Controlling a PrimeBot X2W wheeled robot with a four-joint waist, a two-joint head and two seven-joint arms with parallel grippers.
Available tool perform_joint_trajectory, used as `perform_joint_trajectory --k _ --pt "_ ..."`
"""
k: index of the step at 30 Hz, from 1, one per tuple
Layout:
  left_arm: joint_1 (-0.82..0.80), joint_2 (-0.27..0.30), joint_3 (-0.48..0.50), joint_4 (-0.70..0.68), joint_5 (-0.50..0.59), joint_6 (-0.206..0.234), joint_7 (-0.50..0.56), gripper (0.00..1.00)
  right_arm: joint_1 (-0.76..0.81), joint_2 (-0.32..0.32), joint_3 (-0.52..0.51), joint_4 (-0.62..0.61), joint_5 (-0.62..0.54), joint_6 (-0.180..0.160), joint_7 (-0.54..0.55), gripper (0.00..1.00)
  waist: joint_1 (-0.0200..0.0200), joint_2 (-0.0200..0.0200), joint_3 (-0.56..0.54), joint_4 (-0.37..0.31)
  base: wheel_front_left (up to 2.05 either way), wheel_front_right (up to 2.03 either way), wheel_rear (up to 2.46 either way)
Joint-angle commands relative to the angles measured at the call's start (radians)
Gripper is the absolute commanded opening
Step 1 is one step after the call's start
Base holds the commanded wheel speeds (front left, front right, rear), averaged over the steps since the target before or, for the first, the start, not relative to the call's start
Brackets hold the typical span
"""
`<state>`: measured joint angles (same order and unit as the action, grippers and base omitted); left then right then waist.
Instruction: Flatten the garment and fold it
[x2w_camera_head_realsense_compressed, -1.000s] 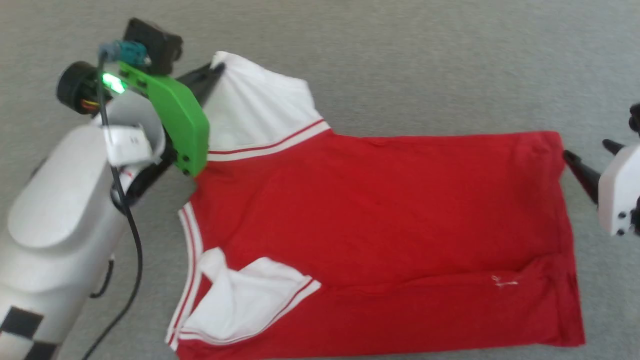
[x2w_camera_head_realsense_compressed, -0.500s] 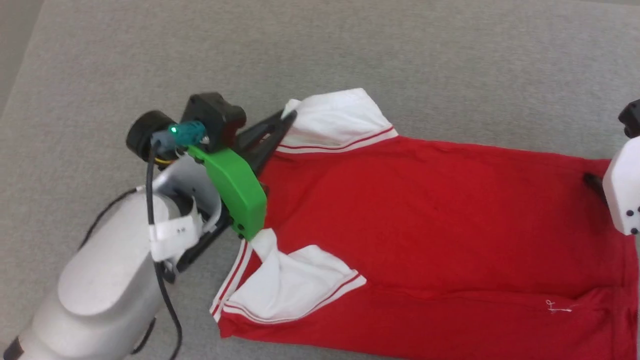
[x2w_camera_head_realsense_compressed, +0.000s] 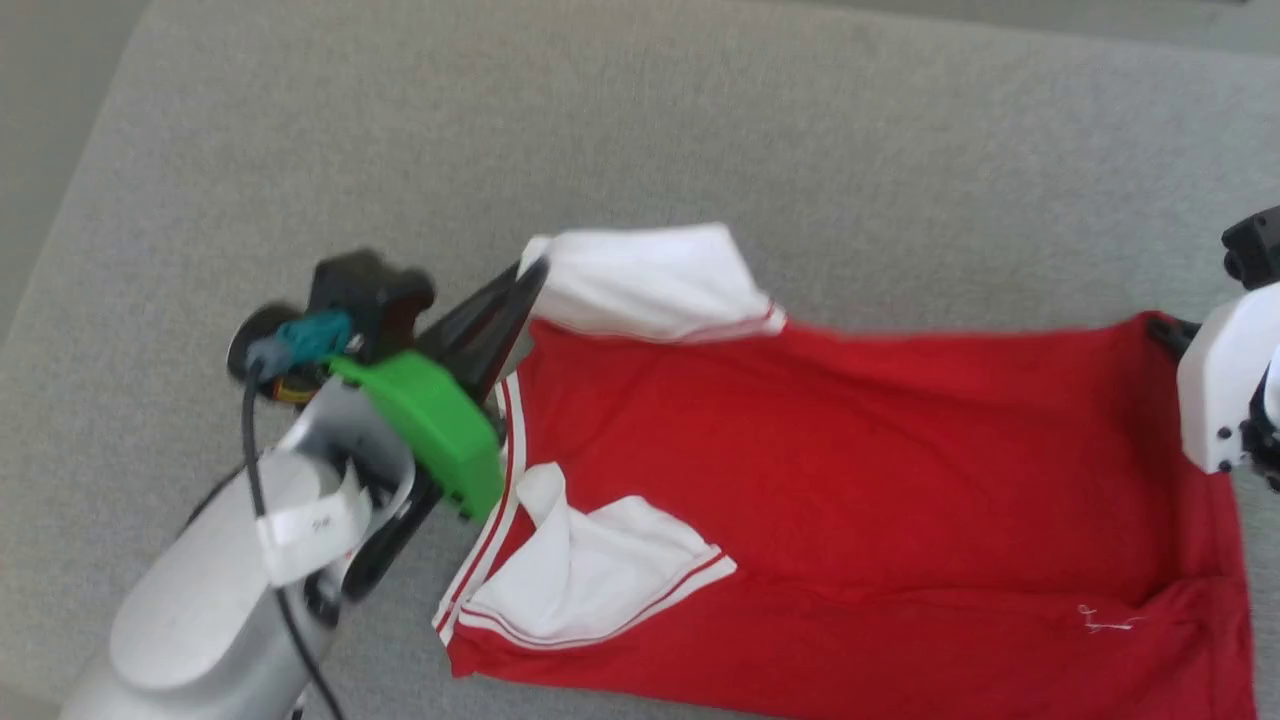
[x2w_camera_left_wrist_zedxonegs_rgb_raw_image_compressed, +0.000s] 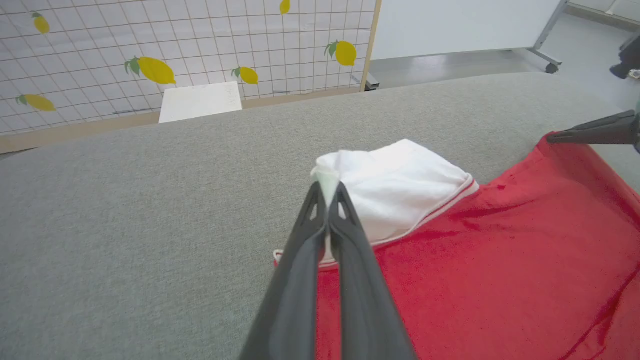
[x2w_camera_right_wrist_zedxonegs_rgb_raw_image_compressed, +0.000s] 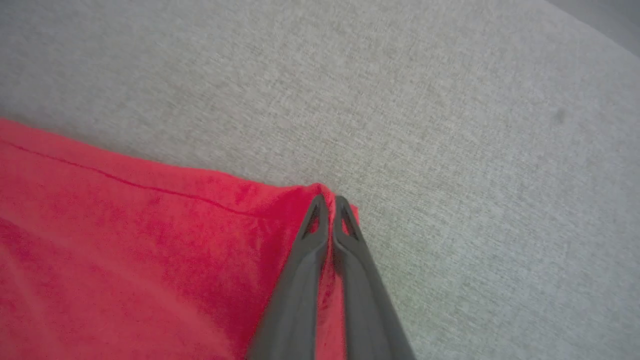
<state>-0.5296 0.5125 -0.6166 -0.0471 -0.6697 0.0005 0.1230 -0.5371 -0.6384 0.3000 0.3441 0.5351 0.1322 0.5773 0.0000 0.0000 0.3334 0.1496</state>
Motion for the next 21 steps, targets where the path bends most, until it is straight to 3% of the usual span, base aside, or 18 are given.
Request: perform_joint_trajectory --k 1,7,12,17,21 --pt "0.038 0.013 0.01 -0.005 -0.014 0.01 -0.012 0.0 0.025 0.008 -0.013 -0.01 0.017 -0.002 -0.025 0.0 0.0 0.0 -0.073 -0.023 0.0 0.0 0.0" --pt "0.175 0.059 0.039 -0.046 -0.061 0.05 -0.034 0.0 0.133 0.011 -0.086 -0.086 0.017 -0.002 -0.099 0.0 0.0 0.0 -0.178 -0.033 0.0 0.0 0.0" --pt "0.31 0.103 0.042 -0.079 -0.108 0.064 -0.034 0.0 0.287 0.045 -0.17 -0.182 0.013 -0.002 -0.085 0.0 0.0 0.0 -0.222 -0.035 0.0 0.0 0.0" --pt "0.416 0.108 -0.021 -0.051 -0.106 0.053 -0.032 0.0 0.44 0.066 -0.204 -0.265 -0.028 -0.002 -0.039 0.0 0.0 0.0 -0.227 -0.037 0.0 0.0 0.0" --pt "0.454 0.081 -0.085 0.068 -0.107 0.017 -0.022 0.0 0.56 0.083 -0.202 -0.3 -0.039 -0.002 0.013 0.0 0.0 0.0 -0.219 -0.034 0.0 0.0 0.0"
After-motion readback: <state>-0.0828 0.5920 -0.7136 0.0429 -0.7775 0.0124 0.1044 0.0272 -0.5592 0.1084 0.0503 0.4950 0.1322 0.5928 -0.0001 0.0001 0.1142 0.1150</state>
